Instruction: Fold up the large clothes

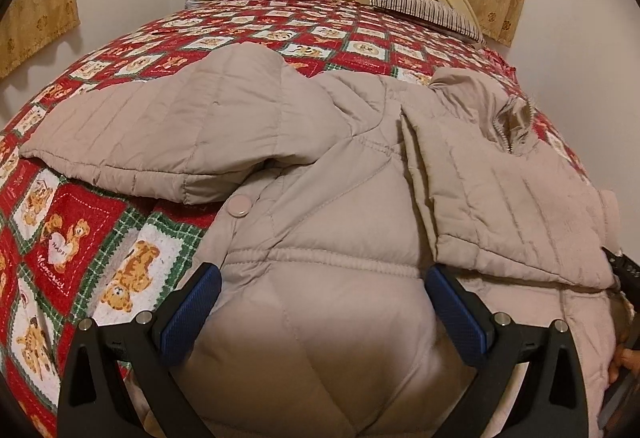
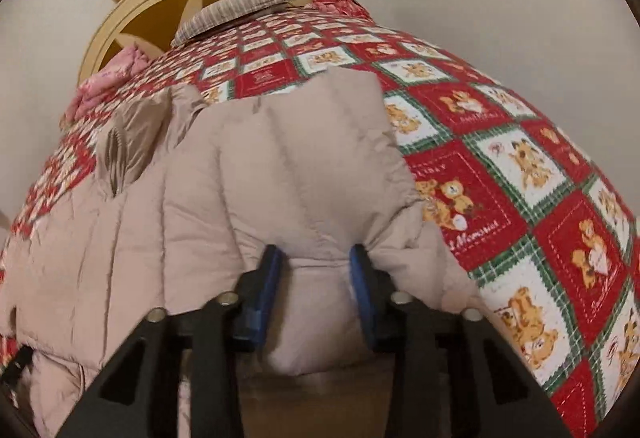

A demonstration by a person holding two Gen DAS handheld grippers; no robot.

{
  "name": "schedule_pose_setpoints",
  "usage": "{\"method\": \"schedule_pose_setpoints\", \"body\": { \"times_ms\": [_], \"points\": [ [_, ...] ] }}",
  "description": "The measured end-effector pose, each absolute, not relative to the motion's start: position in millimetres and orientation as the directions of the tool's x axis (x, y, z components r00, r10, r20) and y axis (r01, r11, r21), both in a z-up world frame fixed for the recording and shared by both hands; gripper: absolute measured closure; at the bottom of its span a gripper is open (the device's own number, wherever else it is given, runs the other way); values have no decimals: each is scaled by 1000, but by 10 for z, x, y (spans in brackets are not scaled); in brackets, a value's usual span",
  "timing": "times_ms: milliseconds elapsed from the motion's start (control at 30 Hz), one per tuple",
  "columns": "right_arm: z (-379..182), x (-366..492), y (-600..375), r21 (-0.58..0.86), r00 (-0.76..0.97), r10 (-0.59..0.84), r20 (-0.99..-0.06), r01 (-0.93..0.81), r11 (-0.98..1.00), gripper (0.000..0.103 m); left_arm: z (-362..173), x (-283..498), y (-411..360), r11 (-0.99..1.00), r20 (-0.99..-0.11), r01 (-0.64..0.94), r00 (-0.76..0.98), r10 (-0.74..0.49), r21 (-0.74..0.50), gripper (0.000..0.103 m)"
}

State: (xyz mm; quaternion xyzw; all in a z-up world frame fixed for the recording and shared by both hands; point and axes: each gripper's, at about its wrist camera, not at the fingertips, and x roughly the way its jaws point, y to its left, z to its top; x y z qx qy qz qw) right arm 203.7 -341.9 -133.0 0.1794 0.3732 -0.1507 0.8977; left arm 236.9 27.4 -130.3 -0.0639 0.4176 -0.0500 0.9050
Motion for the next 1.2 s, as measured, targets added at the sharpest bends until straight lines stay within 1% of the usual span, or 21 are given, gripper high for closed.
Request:
{"method": "schedule_pose_setpoints", "body": {
  "times_ms": [67,100,167,267,300,433,500,567,633,667,700,733,800,833,867,900,933,967,1000,1067,1200],
  "points": [
    [-1347,2024,-3400,201,683,-126,-719,378,904,36,-1198,2325,406,983,-748,42,643,-163,-178,1],
    [-1352,2043,-3371,192,685,-127,-717,370,909,33,-1123,2296,512,982,-740,34,653,-164,-188,1],
    [-1347,2011,-3329,163,682,-144,-717,365,917,27,-910,2256,878,983,-701,-37,706,-101,-179,1],
    [-1383,1988,-3312,155,679,-147,-720,363,919,25,-687,2322,1522,962,-651,-221,756,65,-161,1],
    [-1386,1989,-3326,160,681,-144,-718,362,918,25,-644,2404,1851,934,-647,-318,749,143,-162,1],
    [-1380,1977,-3309,161,681,-145,-717,364,918,25,-745,2730,2657,835,-674,-530,671,308,-146,1],
    [-1378,1980,-3310,159,681,-146,-718,364,918,25,-884,2922,2939,798,-728,-588,605,323,-135,1],
    [-1378,1980,-3312,159,681,-146,-718,364,918,24,-1121,3142,3194,764,-803,-623,537,259,-170,1],
    [-1379,1973,-3296,152,678,-152,-719,367,918,24,-1261,3255,3297,745,-828,-630,524,199,-220,2],
    [-1382,1975,-3299,148,676,-155,-720,368,918,24,-1347,3314,3328,733,-838,-633,521,165,-249,5],
    [-1379,1974,-3285,144,675,-159,-721,370,918,24,-1399,3356,3330,722,-843,-644,512,162,-252,5],
    [-1379,1974,-3281,141,674,-161,-721,371,918,24,-1390,3372,3279,726,-832,-649,517,202,-227,5],
    [-1384,1977,-3286,136,671,-165,-723,372,918,24,-1371,3428,3178,755,-817,-627,527,231,-191,14],
    [-1383,1975,-3276,133,670,-167,-723,372,918,24,-1369,3462,3127,773,-811,-613,530,247,-165,28],
    [-1382,1976,-3273,131,669,-168,-724,373,919,24,-1365,3473,3103,782,-802,-606,534,267,-144,39],
    [-1386,1978,-3278,129,668,-170,-724,373,919,23,-1362,3472,3078,787,-792,-602,544,277,-138,47],
    [-1381,1975,-3269,126,668,-171,-725,372,919,23,-1350,3472,3092,795,-784,-586,563,260,-157,72],
    [-1381,1974,-3266,125,667,-172,-725,373,919,23,-1347,3484,3106,807,-778,-561,586,228,-186,86],
    [-1381,1973,-3267,126,668,-171,-724,373,919,23,-1334,3514,3136,810,-777,-553,591,218,-194,86],
    [-1380,1973,-3266,128,668,-170,-724,373,919,23,-1277,3523,3124,823,-767,-531,609,202,-204,96],
    [-1381,1968,-3272,137,673,-163,-722,370,919,23,-894,3486,2908,857,-684,-465,701,203,-223,97]
  ]
}}
